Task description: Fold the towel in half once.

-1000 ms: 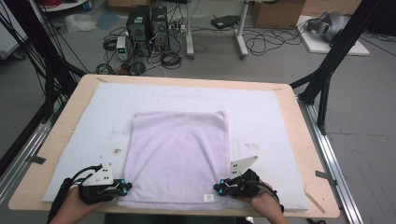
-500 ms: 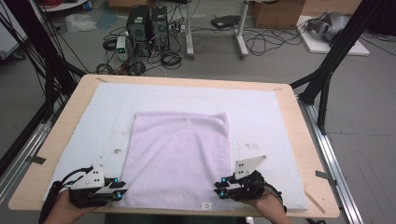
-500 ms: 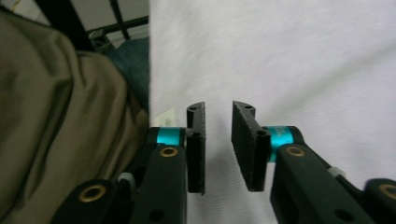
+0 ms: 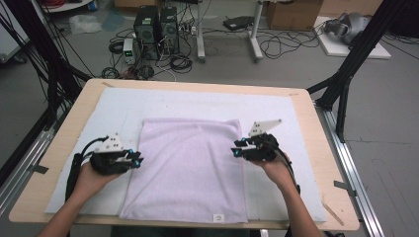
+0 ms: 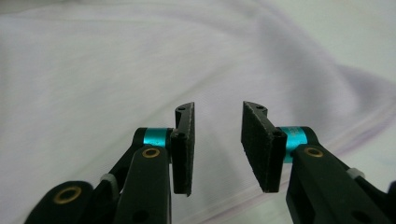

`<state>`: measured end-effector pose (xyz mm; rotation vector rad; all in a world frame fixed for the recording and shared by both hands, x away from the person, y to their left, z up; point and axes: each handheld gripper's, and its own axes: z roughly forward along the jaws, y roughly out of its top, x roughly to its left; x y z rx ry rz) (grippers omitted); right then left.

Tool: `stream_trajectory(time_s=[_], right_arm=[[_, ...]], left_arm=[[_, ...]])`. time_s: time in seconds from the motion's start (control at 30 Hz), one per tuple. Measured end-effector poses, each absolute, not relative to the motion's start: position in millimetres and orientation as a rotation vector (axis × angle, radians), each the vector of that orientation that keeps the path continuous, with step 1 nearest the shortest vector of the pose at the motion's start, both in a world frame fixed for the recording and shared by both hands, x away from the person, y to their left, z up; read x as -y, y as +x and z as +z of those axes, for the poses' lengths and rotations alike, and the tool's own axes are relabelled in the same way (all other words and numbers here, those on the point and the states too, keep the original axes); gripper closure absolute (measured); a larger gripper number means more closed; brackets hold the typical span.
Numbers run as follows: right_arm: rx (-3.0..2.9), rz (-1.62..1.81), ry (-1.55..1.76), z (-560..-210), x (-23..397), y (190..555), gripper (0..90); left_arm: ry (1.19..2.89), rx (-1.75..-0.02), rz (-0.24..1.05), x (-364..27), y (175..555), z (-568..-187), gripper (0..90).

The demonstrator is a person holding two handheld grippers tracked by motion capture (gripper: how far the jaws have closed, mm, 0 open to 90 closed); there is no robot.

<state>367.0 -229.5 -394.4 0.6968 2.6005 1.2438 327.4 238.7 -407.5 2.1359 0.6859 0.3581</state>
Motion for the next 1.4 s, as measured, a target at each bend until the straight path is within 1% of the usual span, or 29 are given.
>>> stream_trajectory(time_s=[0.1,0.13,0.2,0.3,0.33,0.4,0.5,0.53,0.57,0.6,0.63,0.67,0.73,0.8,0.83,0.87,0.97,1.07,1.1,1.17,1.27,1.33,1.4], right_arm=[[-2.564,1.197,0.75,-391,231,402,65.3],[-2.556,1.169,0.769,-391,231,413,65.2],[-2.539,1.143,0.819,-391,230,435,63.9],[-2.523,1.105,0.857,-394,227,463,62.4],[-2.515,1.098,0.868,-396,226,469,62.4],[-2.533,1.069,0.901,-401,223,481,59.6],[-2.522,1.06,0.94,-412,221,490,57.4],[-2.532,1.04,0.962,-416,221,492,59.1],[-2.554,1.026,0.972,-419,221,493,65.9],[-2.584,1.022,0.973,-422,222,494,72.8],[-2.631,0.993,0.98,-425,222,495,78.6],[-2.638,0.969,0.968,-425,222,495,82.4],[-2.574,0.949,1.005,-421,225,494,83.7],[-2.489,0.978,1.037,-413,230,494,81.7],[-2.46,0.991,1.046,-410,231,493,77.1],[-2.44,0.976,1.05,-409,231,492,70.4],[-2.444,0.952,1.071,-408,232,489,67.5],[-2.461,1.031,1.092,-411,238,485,66.0],[-2.475,1.028,1.075,-412,237,482,65.4],[-2.493,1.061,1.024,-412,235,475,65.1],[-2.522,1.094,0.95,-412,232,460,64.1],[-2.545,1.145,0.912,-413,230,450,63.5],[-2.587,1.139,0.878,-414,226,438,61.6]], left_arm=[[2.084,-0.742,0.375,-235,360,-403,77.6],[2.08,-0.759,0.405,-233,371,-402,77.8],[2.064,-0.802,0.417,-232,394,-401,78.4],[2.055,-0.886,0.426,-230,425,-405,80.4],[2.048,-0.913,0.433,-230,434,-408,80.4],[2.048,-0.986,0.444,-228,451,-415,79.4],[2.087,-1.111,0.496,-222,467,-427,59.4],[2.103,-1.128,0.499,-220,471,-431,56.5],[2.114,-1.135,0.498,-219,473,-434,56.6],[2.115,-1.12,0.473,-218,474,-439,61.5],[2.104,-1.112,0.456,-217,475,-438,72.0],[2.108,-1.126,0.479,-215,476,-438,81.3],[2.104,-1.15,0.538,-212,477,-434,83.7],[2.022,-1.197,0.551,-213,476,-429,83.1],[2.014,-1.206,0.569,-212,476,-428,80.5],[2.022,-1.21,0.591,-212,476,-427,77.0],[2.037,-1.217,0.585,-217,474,-425,74.3],[2.049,-1.205,0.586,-222,472,-422,72.6],[2.05,-1.194,0.581,-223,470,-421,70.5],[2.051,-1.143,0.565,-221,462,-418,64.5],[2.1,-1.038,0.507,-217,448,-416,62.0],[2.104,-0.979,0.502,-216,435,-416,61.9],[2.107,-0.948,0.438,-216,423,-415,61.4]])
